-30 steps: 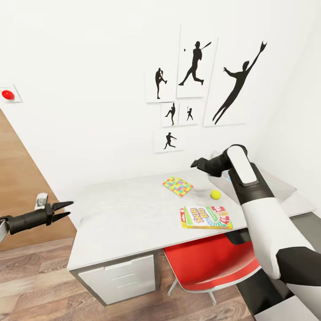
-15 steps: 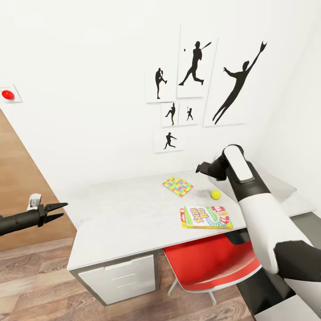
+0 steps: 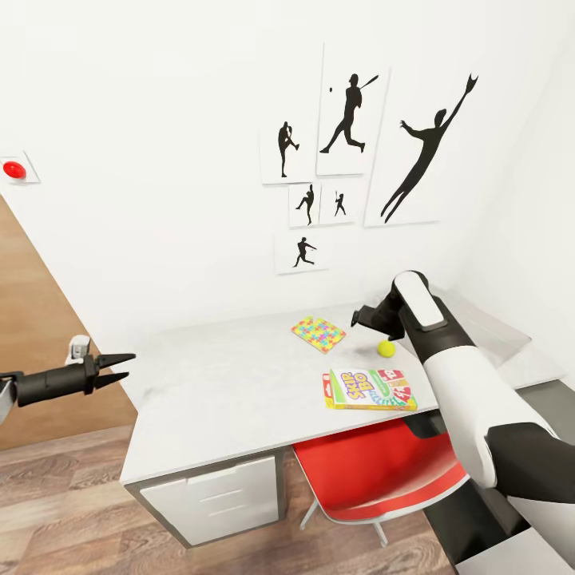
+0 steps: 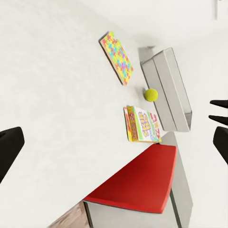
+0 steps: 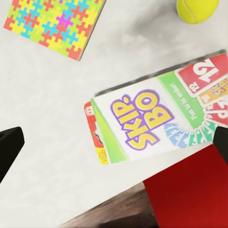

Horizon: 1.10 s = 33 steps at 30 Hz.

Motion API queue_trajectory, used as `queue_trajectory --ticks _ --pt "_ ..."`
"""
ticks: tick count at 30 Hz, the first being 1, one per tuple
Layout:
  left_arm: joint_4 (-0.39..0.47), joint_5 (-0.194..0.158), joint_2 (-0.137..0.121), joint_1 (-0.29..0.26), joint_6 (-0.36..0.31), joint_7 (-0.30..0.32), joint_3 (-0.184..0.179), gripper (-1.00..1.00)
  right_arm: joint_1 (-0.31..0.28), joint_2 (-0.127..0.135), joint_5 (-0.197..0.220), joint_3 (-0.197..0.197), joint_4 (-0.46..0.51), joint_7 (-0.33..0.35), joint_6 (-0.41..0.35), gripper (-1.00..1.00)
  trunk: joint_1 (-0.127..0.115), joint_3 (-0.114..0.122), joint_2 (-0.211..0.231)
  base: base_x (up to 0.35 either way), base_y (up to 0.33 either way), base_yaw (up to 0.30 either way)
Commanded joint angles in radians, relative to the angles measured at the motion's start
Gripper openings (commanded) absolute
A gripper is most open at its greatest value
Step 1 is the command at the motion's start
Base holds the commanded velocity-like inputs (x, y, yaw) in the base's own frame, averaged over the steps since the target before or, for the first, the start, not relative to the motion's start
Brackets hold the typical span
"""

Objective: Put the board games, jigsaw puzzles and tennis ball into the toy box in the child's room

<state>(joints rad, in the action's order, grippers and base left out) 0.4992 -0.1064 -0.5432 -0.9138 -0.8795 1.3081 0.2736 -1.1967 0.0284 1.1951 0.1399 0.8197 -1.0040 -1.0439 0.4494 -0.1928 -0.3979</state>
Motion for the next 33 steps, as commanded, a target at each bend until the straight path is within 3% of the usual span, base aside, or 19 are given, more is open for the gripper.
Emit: queue_trajectory --ticks 1,13,17,26,33 --pt "0.001 -0.002 0.001 -0.001 -0.01 0.003 0.0 1.0 -0.001 0.001 0.01 0.004 -0.002 -0.01 -0.003 1.0 0.001 -0.002 -0.002 0.0 0.0 0.0" --pt "0.009 0.001 -0.001 0.023 -0.013 0.085 -0.002 1.0 0.001 0.01 0.014 0.007 -0.01 -0.005 -0.003 1.0 0.001 -0.002 -0.002 0.0 0.0 0.0" --pt "0.012 0.003 -0.018 0.032 -0.014 0.134 -0.004 1.0 0.003 0.016 0.015 0.009 -0.006 -0.002 -0.003 1.0 0.001 -0.002 -0.002 0.0 0.0 0.0" --pt "0.014 0.005 -0.084 0.086 -0.014 0.263 -0.007 1.0 0.007 0.021 0.014 0.008 -0.001 -0.002 -0.003 1.0 0.001 -0.002 -0.002 0.0 0.0 0.0" --pt "0.019 0.005 -0.099 0.096 -0.013 0.263 -0.025 1.0 0.008 0.023 0.013 0.005 0.0 -0.002 -0.003 1.0 0.001 -0.002 -0.002 0.0 0.0 0.0"
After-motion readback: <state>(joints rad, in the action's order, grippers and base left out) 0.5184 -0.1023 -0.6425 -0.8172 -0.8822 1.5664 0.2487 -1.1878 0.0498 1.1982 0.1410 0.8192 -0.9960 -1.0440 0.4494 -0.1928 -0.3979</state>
